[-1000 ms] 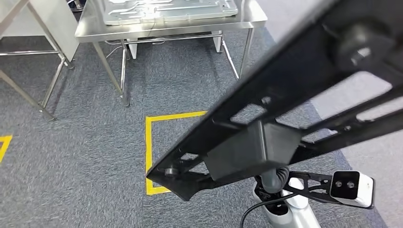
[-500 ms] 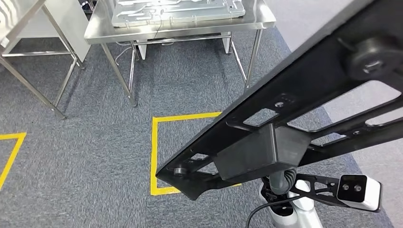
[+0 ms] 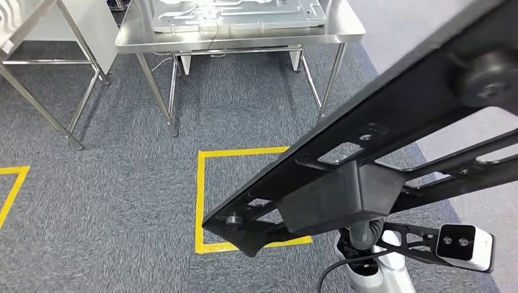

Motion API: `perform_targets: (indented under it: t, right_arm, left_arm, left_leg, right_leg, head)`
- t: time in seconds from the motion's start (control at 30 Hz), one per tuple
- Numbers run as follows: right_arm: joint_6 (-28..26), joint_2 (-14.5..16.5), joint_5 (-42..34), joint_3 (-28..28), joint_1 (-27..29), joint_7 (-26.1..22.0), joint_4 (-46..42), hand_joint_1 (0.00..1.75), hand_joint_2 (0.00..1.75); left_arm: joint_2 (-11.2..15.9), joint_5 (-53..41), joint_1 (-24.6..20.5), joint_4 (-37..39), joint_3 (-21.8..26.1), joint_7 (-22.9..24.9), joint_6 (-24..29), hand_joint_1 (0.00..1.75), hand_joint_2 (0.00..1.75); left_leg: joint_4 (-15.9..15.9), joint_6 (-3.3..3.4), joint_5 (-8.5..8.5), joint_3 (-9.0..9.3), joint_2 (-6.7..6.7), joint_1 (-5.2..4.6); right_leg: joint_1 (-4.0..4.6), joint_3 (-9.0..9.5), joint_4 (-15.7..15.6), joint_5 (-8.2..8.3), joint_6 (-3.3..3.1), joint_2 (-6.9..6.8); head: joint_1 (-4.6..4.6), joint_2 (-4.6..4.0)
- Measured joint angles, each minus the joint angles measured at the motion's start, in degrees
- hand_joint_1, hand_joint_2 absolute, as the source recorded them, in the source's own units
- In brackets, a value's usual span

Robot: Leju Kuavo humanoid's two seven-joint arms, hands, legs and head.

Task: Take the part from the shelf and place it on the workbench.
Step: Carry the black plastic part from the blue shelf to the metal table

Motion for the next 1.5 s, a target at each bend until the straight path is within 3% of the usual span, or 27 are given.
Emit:
perform_targets:
  t: [0.07,0.1,0.13,0.2,0.27,0.33,0.43,0.5,0.57,0.6,0.63,0.7,0.73,0.77,0.87,0.93,1.0,1.07,1.1,1.13,1.17,1.23,1.3,1.43,1.5]
  right_arm:
    - [0.0,0.0,0.0,-0.1,0.1,0.0,0.1,1.75,1.75]
    - [0.0,0.0,0.0,-0.2,0.1,0.0,0.1,1.75,1.75]
    - [0.0,0.0,0.0,-0.2,0.2,0.0,0.2,1.75,1.75]
    - [0.0,0.0,0.0,-0.2,0.2,0.0,0.2,1.75,1.75]
    - [0.0,0.0,0.0,-0.2,0.1,0.0,0.2,1.75,1.75]
    - [0.0,0.1,-0.1,-0.2,0.1,0.0,0.2,1.75,1.75]
    - [0.0,0.2,-0.2,-0.3,0.1,0.0,0.3,1.75,1.75]
    - [0.0,0.4,-0.2,-0.3,0.0,0.0,0.3,1.75,1.75]
    - [0.0,0.5,-0.3,-0.3,0.0,0.0,0.5,1.75,1.75]
    - [0.0,0.6,-0.3,-0.3,0.0,0.0,0.6,1.75,1.75]
    - [0.0,0.6,-0.2,-0.3,0.0,0.0,0.7,1.75,1.75]
    - [0.0,0.6,-0.2,-0.3,0.0,0.0,0.9,1.75,1.75]
    - [-0.1,0.7,-0.2,-0.3,-0.1,0.0,1.0,1.75,1.75]
    - [-0.2,0.8,-0.2,-0.3,-0.3,0.0,1.1,1.75,1.75]
    - [-0.6,0.9,-0.2,-0.2,-0.7,0.0,1.3,1.75,1.75]
    - [-0.9,0.9,-0.2,-0.2,-0.9,0.0,1.4,1.75,1.75]
    - [-1.1,0.9,-0.2,-0.2,-1.2,0.0,1.4,1.75,1.75]
    - [-1.3,0.9,-0.2,-0.2,-1.4,0.0,1.5,1.75,1.75]
    - [-1.4,0.9,-0.2,-0.2,-1.4,0.0,1.6,1.75,1.75]
    - [-1.6,0.9,-0.2,-0.1,-1.4,0.0,1.8,1.75,1.75]
    - [-1.7,0.9,-0.3,-0.1,-1.4,0.0,1.8,1.75,1.75]
    - [-1.8,0.9,-0.3,-0.1,-1.4,0.0,1.9,1.75,1.75]
    - [-1.8,0.9,-0.3,-0.1,-1.5,0.0,1.9,1.75,1.75]
    - [-1.7,0.9,-0.4,-0.1,-1.7,0.0,1.9,1.75,1.75]
    - [-1.5,0.9,-0.3,0.0,-1.8,0.0,1.8,1.75,1.75]
  left_arm:
    - [0.0,-0.1,0.0,0.0,0.0,-0.1,-0.1,0.0,0.0]
    - [0.0,-0.1,0.0,0.0,0.0,-0.1,-0.2,0.0,0.0]
    - [0.0,-0.1,0.1,0.0,0.0,-0.1,-0.2,0.0,0.0]
    - [0.0,-0.1,0.1,0.0,0.0,-0.2,-0.3,0.0,0.0]
    - [0.0,-0.1,0.0,0.0,0.0,-0.2,-0.4,0.0,0.0]
    - [0.0,-0.1,0.0,0.0,0.0,-0.2,-0.4,0.0,0.0]
    - [0.2,-0.1,-0.1,0.0,0.0,-0.3,-0.4,0.0,0.0]
    - [0.2,-0.1,-0.1,-0.1,0.0,-0.3,-0.2,0.0,0.0]
    - [0.3,-0.1,0.0,-0.1,0.0,-0.3,-0.1,0.0,0.0]
    - [0.3,-0.1,0.2,-0.1,0.0,-0.3,0.0,0.0,0.0]
    - [0.3,-0.1,0.3,-0.1,0.0,-0.3,0.0,0.0,0.0]
    - [0.3,-0.1,0.3,-0.1,0.0,-0.3,0.1,0.0,0.0]
    - [0.3,-0.1,0.4,-0.1,0.1,-0.3,0.1,0.0,0.0]
    - [0.3,-0.1,0.4,0.0,0.1,-0.3,0.1,0.0,0.0]
    - [0.3,-0.1,0.2,0.0,0.2,-0.3,0.1,0.0,0.0]
    - [0.3,-0.1,0.3,0.0,0.3,-0.3,0.1,0.0,0.0]
    - [0.3,-0.1,0.3,0.0,0.3,-0.4,0.1,0.0,0.0]
    - [0.3,-0.2,0.2,0.0,0.4,-0.4,0.0,0.0,0.0]
    - [0.3,-0.2,0.2,0.0,0.4,-0.4,0.0,0.0,0.0]
    - [0.3,-0.3,0.2,0.0,0.4,-0.4,0.0,0.0,0.0]
    - [0.3,-0.4,0.3,0.0,0.4,-0.4,-0.1,0.0,0.0]
    - [0.2,-0.5,0.3,0.0,0.4,-0.4,-0.1,0.0,0.0]
    - [0.2,-0.6,0.2,0.0,0.4,-0.5,-0.1,0.0,0.0]
    - [0.1,-0.6,0.1,0.0,0.5,-0.5,0.0,0.0,0.0]
    - [0.0,-0.7,-0.1,0.0,0.5,-0.5,0.0,0.0,0.0]
  left_leg:
    - [0.0,0.38,-0.46,0.4,-0.06,-0.21]
    - [0.0,0.46,-0.77,0.72,-0.13,-0.32]
    - [0.1,0.44,-1.09,1.15,-0.24,-0.4]
    - [0.1,0.24,-1.85,2.13,-0.49,-0.49]
    - [0.2,-0.22,-2.68,2.64,-0.68,-0.7]
    - [0.2,-0.8,-3.27,2.86,-0.75,-0.76]
    - [1.5,-1.66,-4.35,3.02,-0.53,-0.65]
    - [7.4,-2.23,-6.65,0.2,-0.33,-0.38]
    - [15.1,-2.75,-8.78,-4.69,-0.21,-0.03]
    - [16.9,-2.92,-8.5,-6.48,-0.16,0.12]
    - [16.6,-3.02,-6.95,-7.22,-0.11,0.25]
    - [9.9,-3.02,-1.32,-5.71,0.06,0.42]
    - [6.5,-2.92,0.74,-4.5,0.15,0.3]
    - [3.8,-2.61,1.69,-3.44,0.22,0.14]
    - [1.6,-1.3,0.74,-2.43,0.1,-0.21]
    - [1.1,-0.49,0.36,-1.6,-0.05,-0.11]
    - [0.6,0.17,-0.1,-0.59,-0.11,-0.07]
    - [0.5,0.56,-0.75,0.15,-0.18,-0.24]
    - [0.5,0.64,-1.15,0.61,-0.24,-0.36]
    - [0.5,0.65,-1.61,1.2,-0.32,-0.49]
    - [0.5,0.62,-2.13,1.92,-0.41,-0.61]
    - [0.5,0.43,-3.2,3.44,-0.53,-0.8]
    - [0.4,-0.04,-4.03,4.24,-0.61,-0.83]
    - [2.0,-1.34,-4.54,4.82,-0.41,-0.68]
    - [6.3,-1.97,-6.03,2.65,-0.27,-0.46]
  right_leg:
    - [0.03,-4.74,7.5,-2.01,0.06,0.08]
    - [0.04,-6.08,8.9,-1.48,0.02,0.1]
    - [0.06,-6.3,8.0,0.15,-0.08,0.1]
    - [0.18,-4.01,1.0,5.12,-0.58,0.14]
    - [0.46,-1.47,-5.2,7.57,-1.14,0.23]
    - [0.7,-0.67,-6.8,7.14,-1.62,0.33]
    - [0.33,0.46,-7.5,6.59,-2.51,0.35]
    - [0.13,1.68,-7.9,5.97,-2.96,0.19]
    - [0.12,2.65,-8.0,5.11,-3.04,0.12]
    - [0.1,3.2,-8.0,4.63,-2.98,0.15]
    - [0.07,3.86,-8.0,4.12,-2.88,0.18]
    - [-0.04,5.52,-8.0,2.87,-2.51,0.2]
    - [0.01,6.19,-8.0,2.29,-2.21,0.2]
    - [0.05,6.56,-8.1,1.87,-1.86,0.2]
    - [0.15,6.85,-8.3,1.69,-0.78,0.2]
    - [0.07,6.44,-6.6,1.61,-0.34,0.2]
    - [0.05,3.28,-1.0,0.04,-0.21,0.23]
    - [0.12,-1.75,5.9,-2.25,-0.16,0.25]
    - [0.14,-3.69,7.9,-2.54,-0.16,0.25]
    - [0.15,-4.78,8.0,-1.74,-0.27,0.25]
    - [0.19,-4.88,6.1,0.23,-0.45,0.26]
    - [0.49,-3.21,-0.8,5.57,-1.18,0.26]
    - [0.96,-1.9,-5.6,7.61,-1.8,0.29]
    - [0.91,-0.07,-7.3,6.9,-2.8,0.43]
    - [0.65,1.24,-7.7,6.35,-3.19,0.35]
  head:
    - [0.0,0.0]
    - [0.01,0.0]
    - [0.01,0.0]
    - [0.01,0.0]
    - [0.01,0.0]
    - [0.01,0.0]
    - [-0.01,0.0]
    - [-0.02,0.0]
    - [-0.02,0.0]
    - [-0.02,0.0]
    - [-0.02,0.0]
    - [-0.01,0.0]
    - [-0.01,0.0]
    - [-0.01,0.0]
    - [-0.01,0.0]
    - [0.0,0.0]
    - [0.01,0.0]
    - [0.01,0.0]
    - [0.01,0.0]
    - [0.01,0.0]
    - [0.01,0.0]
    - [0.01,0.0]
    - [0.02,0.0]
    - [0.0,-0.01]
    - [-0.01,-0.01]
